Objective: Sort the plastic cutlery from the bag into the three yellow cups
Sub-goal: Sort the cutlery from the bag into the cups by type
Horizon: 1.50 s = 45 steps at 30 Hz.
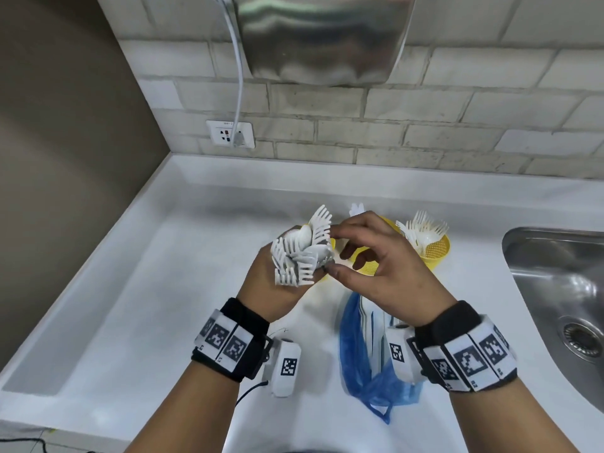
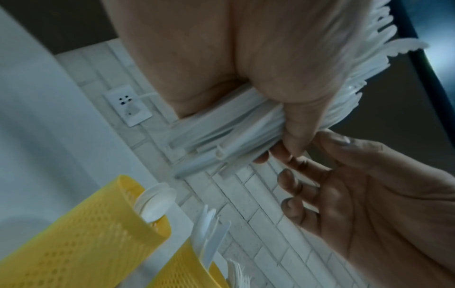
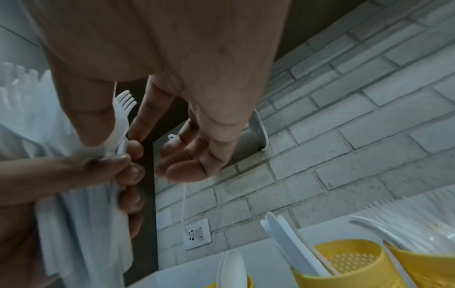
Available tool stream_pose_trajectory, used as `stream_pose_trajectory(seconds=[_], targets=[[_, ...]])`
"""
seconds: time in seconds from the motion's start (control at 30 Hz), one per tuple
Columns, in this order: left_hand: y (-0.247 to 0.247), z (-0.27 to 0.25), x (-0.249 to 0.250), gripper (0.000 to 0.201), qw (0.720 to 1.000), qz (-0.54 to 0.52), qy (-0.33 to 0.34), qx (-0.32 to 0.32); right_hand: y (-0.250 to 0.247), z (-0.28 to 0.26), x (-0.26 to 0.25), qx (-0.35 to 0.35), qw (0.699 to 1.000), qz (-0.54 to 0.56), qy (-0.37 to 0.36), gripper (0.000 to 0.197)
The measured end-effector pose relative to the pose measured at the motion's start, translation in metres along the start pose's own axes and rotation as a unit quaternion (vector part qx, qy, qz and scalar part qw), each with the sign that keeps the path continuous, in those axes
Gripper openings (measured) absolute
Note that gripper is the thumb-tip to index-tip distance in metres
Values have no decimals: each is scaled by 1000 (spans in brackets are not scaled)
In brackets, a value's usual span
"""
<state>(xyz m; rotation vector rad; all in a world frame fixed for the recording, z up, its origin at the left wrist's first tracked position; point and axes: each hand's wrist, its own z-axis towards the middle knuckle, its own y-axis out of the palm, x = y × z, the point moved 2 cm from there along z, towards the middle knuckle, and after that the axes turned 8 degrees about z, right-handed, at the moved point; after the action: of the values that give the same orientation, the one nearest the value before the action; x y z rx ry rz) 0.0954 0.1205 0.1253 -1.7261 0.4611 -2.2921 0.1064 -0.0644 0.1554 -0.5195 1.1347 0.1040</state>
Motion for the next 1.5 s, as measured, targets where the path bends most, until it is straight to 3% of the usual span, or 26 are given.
stream_pose_trajectory(seconds=[0.1, 0.17, 0.27, 0.47, 0.7, 0.97, 1.1, 1.33, 1.5], targets=[[2, 6, 0, 30, 999, 42, 19, -24, -4, -3, -1, 22, 999, 36, -1, 43], [-2, 7, -1, 52, 999, 20, 28, -13, -6, -4, -1, 26, 999, 40, -3, 43], [-7, 12, -5, 36, 998, 31, 52, 7, -7, -3, -1, 27, 999, 46, -5, 37], [-9, 11, 0, 40, 996, 40, 79, 8, -3, 0, -7, 22, 998, 57, -7, 33], [-9, 4, 3, 36, 998, 41, 39, -6, -1, 5, -7, 25, 998, 54, -27, 27], [-11, -8, 3, 14, 998, -31, -54, -21, -1, 4, -16, 61, 992, 108, -12, 29], [-9, -11, 8, 9, 996, -46, -64, -45, -2, 3, -13, 18, 1000, -2, 10, 22], [-2, -12, 9, 25, 992, -84, -54, -83, -9, 5, -21, 87, 983, 160, 26, 17], [1, -13, 10, 30, 984, -144, -55, -90, -16, 11, -31, 154, 948, 278, 16, 19]])
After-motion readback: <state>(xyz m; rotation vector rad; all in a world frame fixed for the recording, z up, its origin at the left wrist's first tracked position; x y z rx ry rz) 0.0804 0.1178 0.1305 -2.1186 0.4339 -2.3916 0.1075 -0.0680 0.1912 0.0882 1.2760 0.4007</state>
